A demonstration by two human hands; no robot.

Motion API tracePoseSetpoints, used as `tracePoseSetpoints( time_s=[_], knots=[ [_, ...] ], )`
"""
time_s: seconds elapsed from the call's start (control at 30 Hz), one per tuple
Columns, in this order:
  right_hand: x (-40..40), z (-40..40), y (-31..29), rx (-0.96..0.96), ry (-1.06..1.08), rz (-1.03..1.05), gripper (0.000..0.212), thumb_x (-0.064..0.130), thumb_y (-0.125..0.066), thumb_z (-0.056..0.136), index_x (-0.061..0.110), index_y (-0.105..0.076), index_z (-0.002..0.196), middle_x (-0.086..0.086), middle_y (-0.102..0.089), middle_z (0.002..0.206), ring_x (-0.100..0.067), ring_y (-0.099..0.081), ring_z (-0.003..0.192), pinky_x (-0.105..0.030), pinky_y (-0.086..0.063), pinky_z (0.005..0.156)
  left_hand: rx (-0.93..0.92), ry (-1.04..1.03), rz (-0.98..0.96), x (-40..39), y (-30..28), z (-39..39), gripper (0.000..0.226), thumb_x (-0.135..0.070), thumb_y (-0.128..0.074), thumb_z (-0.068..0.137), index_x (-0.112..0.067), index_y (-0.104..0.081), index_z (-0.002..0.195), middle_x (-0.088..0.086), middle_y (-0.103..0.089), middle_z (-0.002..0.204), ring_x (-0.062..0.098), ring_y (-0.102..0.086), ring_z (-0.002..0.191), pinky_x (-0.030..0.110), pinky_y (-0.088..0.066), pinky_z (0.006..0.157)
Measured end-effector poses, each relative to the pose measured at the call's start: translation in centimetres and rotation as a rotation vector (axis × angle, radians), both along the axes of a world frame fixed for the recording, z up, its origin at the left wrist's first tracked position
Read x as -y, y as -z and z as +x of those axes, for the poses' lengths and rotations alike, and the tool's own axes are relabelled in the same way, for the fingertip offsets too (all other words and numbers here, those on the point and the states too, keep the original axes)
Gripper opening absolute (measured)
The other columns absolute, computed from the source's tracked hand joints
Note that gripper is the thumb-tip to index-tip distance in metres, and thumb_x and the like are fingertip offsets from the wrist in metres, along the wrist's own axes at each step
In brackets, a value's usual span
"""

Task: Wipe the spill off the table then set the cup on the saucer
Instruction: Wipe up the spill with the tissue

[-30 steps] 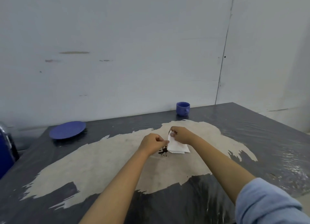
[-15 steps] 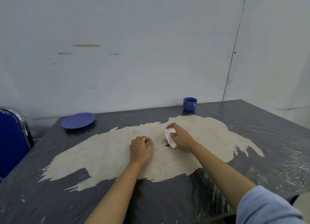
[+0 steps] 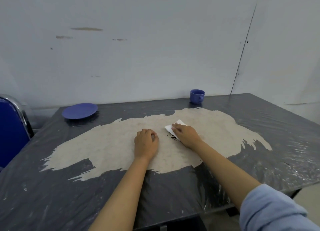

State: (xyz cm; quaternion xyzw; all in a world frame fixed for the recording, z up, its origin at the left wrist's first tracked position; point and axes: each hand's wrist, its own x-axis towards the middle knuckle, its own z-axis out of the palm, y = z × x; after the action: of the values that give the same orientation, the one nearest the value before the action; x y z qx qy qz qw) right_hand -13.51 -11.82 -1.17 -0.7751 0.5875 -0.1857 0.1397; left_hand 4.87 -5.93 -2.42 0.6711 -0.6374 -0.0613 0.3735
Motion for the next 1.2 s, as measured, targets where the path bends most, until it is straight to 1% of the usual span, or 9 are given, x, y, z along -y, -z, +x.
tracePoseSetpoints(
  time_s=[0.07, 0.2, 0.27, 0.37, 0.6, 0.73, 0.97, 1.13, 1.2],
  knots=[
    [0.0, 0.0, 0.1, -0.064, -0.027, -0.015, 0.047, 0.04, -0.03, 0.103, 0.024, -0.043, 0.145, 0.002, -0.041, 0.153, -0.028, -0.043, 0.133, -0.036, -0.03, 0.109, 0.004, -0.003, -0.004, -0.1, 0.0, 0.0, 0.025, -0.026, -0.046, 0.097, -0.015, -0.065, 0.109, 0.0, -0.062, 0.116, 0.018, -0.052, 0.108, 0.029, -0.041, 0.095],
    [0.0, -0.2, -0.1, 0.011, -0.037, 0.034, 0.049, 0.05, -0.032, 0.1, 0.032, -0.044, 0.144, 0.008, -0.042, 0.152, -0.024, -0.04, 0.136, -0.034, -0.026, 0.112, 0.018, -0.009, -0.002, -0.1, -0.1, -0.1, 0.025, -0.026, -0.046, 0.097, -0.015, -0.065, 0.109, 0.0, -0.063, 0.115, 0.019, -0.052, 0.107, 0.032, -0.045, 0.096],
    [0.0, -0.3, -0.2, 0.03, -0.049, 0.051, 0.049, 0.052, -0.034, 0.099, 0.034, -0.045, 0.143, 0.007, -0.043, 0.15, -0.024, -0.041, 0.136, -0.034, -0.027, 0.111, 0.019, -0.008, 0.001, -0.1, -0.1, -0.1, 0.025, -0.027, -0.046, 0.098, -0.016, -0.064, 0.11, 0.0, -0.063, 0.116, 0.018, -0.052, 0.107, 0.032, -0.045, 0.096],
    [0.0, -0.3, 0.0, 0.064, -0.042, 0.063, 0.052, 0.056, -0.039, 0.096, 0.033, -0.048, 0.142, 0.001, -0.048, 0.148, -0.025, -0.044, 0.133, -0.034, -0.03, 0.11, 0.027, -0.007, -0.001, -0.1, -0.2, -0.1, 0.025, -0.027, -0.045, 0.098, -0.016, -0.064, 0.111, 0.0, -0.062, 0.117, 0.018, -0.052, 0.108, 0.032, -0.045, 0.096],
    [0.1, 0.1, 0.4, 0.0, -0.077, 0.056, 0.046, 0.049, -0.033, 0.101, 0.032, -0.049, 0.141, -0.003, -0.049, 0.147, -0.027, -0.047, 0.13, -0.033, -0.032, 0.107, 0.037, -0.016, -0.004, -0.2, 0.0, -0.2, 0.026, -0.027, -0.044, 0.098, -0.015, -0.063, 0.111, 0.001, -0.062, 0.115, 0.018, -0.052, 0.106, 0.03, -0.042, 0.092],
    [-0.3, 0.1, 0.5, 0.017, -0.089, 0.04, 0.043, 0.048, -0.035, 0.101, 0.034, -0.052, 0.138, -0.003, -0.052, 0.144, -0.026, -0.049, 0.128, -0.03, -0.033, 0.102, 0.031, -0.015, -0.003, -0.1, 0.1, -0.2, 0.025, -0.027, -0.044, 0.098, -0.015, -0.063, 0.11, 0.001, -0.062, 0.115, 0.018, -0.052, 0.105, 0.029, -0.042, 0.091],
    [-1.3, 0.2, 0.4, 0.029, -0.133, 0.056, 0.044, 0.047, -0.034, 0.101, 0.033, -0.052, 0.138, -0.001, -0.051, 0.145, -0.024, -0.046, 0.132, -0.03, -0.03, 0.105, 0.044, -0.007, 0.002, -0.3, 0.2, -0.2, 0.026, -0.026, -0.043, 0.099, -0.014, -0.063, 0.11, 0.002, -0.062, 0.115, 0.019, -0.052, 0.106, 0.032, -0.043, 0.093],
    [-1.8, -0.4, 0.1, 0.083, -0.145, 0.075, 0.041, 0.045, -0.037, 0.101, 0.034, -0.055, 0.135, -0.001, -0.053, 0.143, -0.022, -0.047, 0.131, -0.024, -0.029, 0.101, 0.054, 0.008, 0.007, -0.5, 0.0, -0.3, 0.026, -0.026, -0.043, 0.1, -0.014, -0.063, 0.112, 0.002, -0.062, 0.116, 0.019, -0.053, 0.105, 0.03, -0.043, 0.092],
    [-2.1, -0.8, 0.0, 0.104, -0.162, 0.078, 0.039, 0.045, -0.038, 0.1, 0.035, -0.057, 0.133, 0.001, -0.053, 0.143, -0.02, -0.046, 0.132, -0.024, -0.028, 0.102, 0.059, 0.009, 0.007, -0.5, 0.0, -0.2, 0.026, -0.026, -0.044, 0.1, -0.014, -0.063, 0.113, 0.003, -0.062, 0.117, 0.019, -0.053, 0.105, 0.029, -0.043, 0.092]
  ],
)
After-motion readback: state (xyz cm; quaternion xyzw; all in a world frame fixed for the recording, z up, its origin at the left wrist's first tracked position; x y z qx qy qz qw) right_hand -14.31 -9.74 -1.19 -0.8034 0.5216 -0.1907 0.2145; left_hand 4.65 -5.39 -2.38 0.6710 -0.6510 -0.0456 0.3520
